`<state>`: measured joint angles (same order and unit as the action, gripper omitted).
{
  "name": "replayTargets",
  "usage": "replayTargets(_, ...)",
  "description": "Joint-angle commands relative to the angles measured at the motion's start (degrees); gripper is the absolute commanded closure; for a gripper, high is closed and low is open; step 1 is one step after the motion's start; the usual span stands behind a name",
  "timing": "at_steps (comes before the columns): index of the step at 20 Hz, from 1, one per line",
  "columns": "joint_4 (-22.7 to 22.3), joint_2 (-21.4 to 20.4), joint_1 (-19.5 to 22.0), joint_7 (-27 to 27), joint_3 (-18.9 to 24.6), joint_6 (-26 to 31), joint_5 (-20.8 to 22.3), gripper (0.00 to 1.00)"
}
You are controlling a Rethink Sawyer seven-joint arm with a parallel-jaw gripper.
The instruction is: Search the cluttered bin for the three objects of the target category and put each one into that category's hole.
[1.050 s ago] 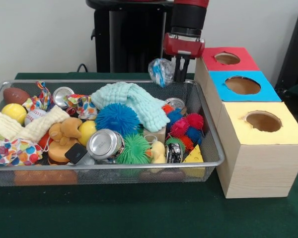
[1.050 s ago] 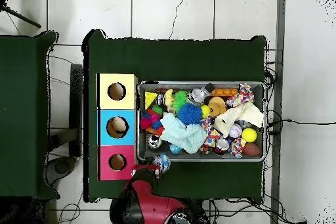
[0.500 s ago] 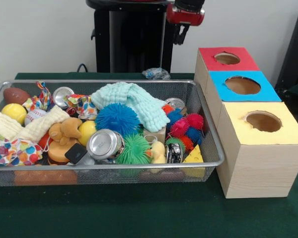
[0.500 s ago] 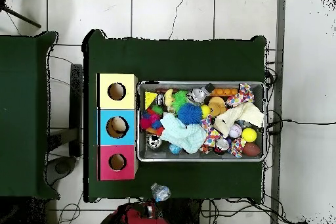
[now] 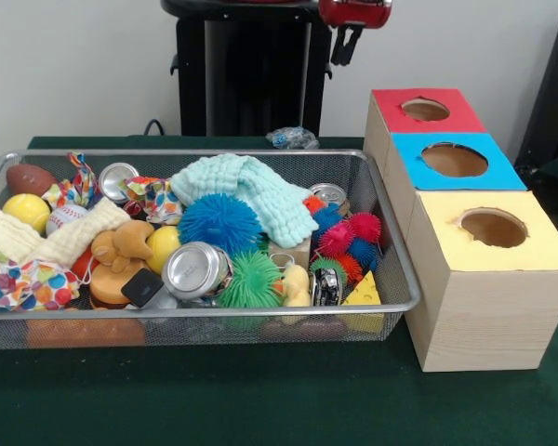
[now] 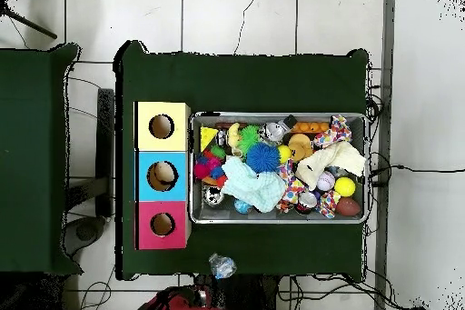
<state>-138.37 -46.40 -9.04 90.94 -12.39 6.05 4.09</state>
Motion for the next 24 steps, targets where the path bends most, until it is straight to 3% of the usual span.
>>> replayTargets(1,3.4,1.28,2.24,7.58,1.67,0.61,1.36,1.0)
replayTargets(4,2.06,5.07,4.26,8.74,2.92,-2.98,1.4,1.0)
replayTargets(8,0.45,13.26,6.59,11.15,3.25,-14.11,3.9,1.0)
replayTargets(13,-0.28,19.46,8.58,12.83,3.18,-21.33,5.91,1.0)
replayTargets(20,-1.51,22.85,10.44,12.92,4.0,-24.54,6.76,1.0)
replayTargets(24,-3.34,20.93,11.53,12.39,4.94,-22.27,6.78,1.0)
